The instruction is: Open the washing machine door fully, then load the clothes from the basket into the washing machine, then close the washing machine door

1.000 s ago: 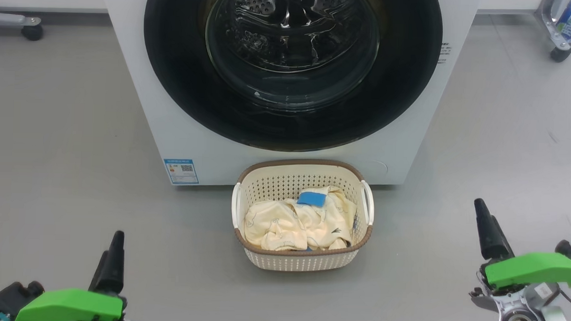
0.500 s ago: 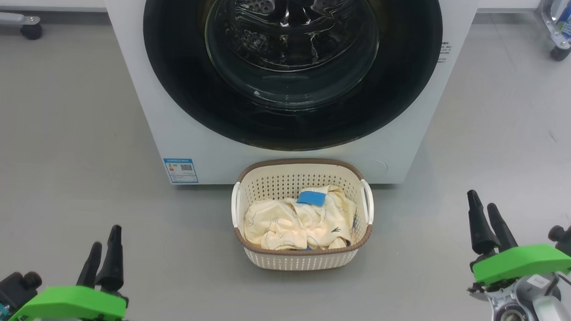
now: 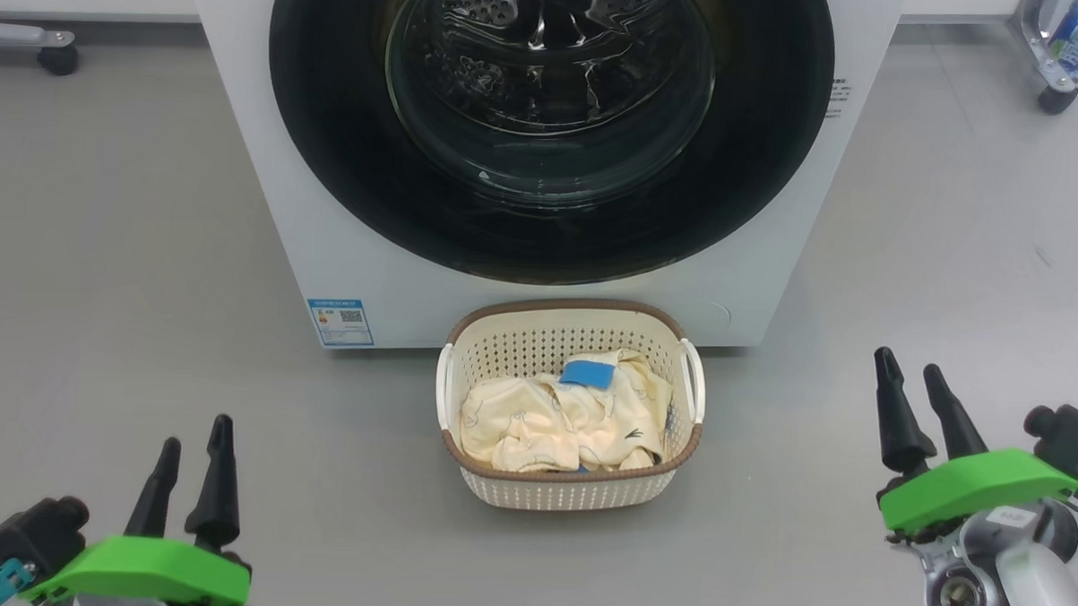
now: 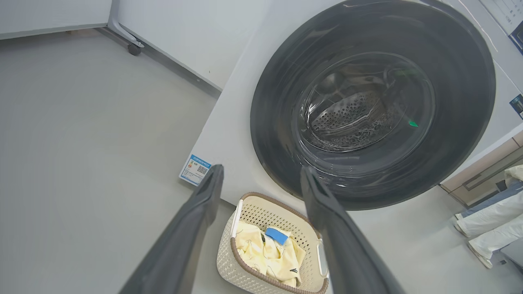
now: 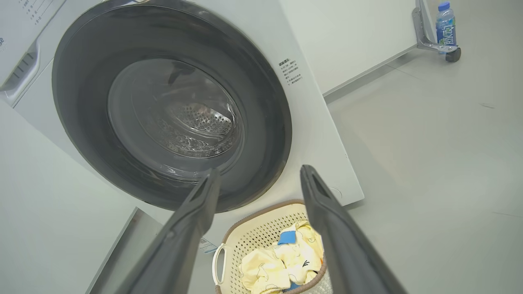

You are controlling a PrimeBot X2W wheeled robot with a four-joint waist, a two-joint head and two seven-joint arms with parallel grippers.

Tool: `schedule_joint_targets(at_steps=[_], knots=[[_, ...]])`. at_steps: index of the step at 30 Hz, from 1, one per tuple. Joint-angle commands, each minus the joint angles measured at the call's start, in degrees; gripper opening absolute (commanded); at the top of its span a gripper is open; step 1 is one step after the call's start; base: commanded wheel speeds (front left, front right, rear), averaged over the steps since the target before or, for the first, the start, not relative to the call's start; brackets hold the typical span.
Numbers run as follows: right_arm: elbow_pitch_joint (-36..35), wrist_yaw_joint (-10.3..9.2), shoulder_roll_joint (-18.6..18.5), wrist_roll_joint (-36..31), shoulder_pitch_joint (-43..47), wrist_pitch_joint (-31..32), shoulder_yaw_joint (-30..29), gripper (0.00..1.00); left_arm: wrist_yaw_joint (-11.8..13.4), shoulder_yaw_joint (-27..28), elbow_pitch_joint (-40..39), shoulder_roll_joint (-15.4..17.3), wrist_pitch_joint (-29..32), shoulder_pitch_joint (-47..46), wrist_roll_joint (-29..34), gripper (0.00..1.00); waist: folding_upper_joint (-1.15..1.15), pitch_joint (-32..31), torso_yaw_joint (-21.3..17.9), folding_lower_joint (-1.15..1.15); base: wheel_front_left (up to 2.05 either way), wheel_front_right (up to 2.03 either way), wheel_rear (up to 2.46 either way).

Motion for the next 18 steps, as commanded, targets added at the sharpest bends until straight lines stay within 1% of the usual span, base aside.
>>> schedule_joint_targets(at_steps=[1, 13, 18], knots=[[-1.98, -0.12, -1.39, -2.53, -3.62, -0.86, 1.09, 1.0, -0.27, 1.51, -2.06, 1.88, -1.02, -3.06, 2.78, 1.0, 0.0, 0.0, -0.02, 0.0, 0.0, 0.0, 0.0], [-1.97, -0.14, -1.6, -9.82, -4.3, -1.01, 1.82, 1.0, -0.21, 3.08, -0.68, 2.18, -2.86, -3.67, 12.25, 1.0, 0.0, 0.11, -0.09, 0.0, 0.0, 0.0, 0.0], [-2.0, -0.15, -1.61, -13.9, -4.46, -0.48, 2.34, 1.0, 0.79, 3.53, -0.52, 2.73, -3.87, -4.16, 17.36, 1.0, 0.0, 0.02, -0.21, 0.0, 0.0, 0.0, 0.0]])
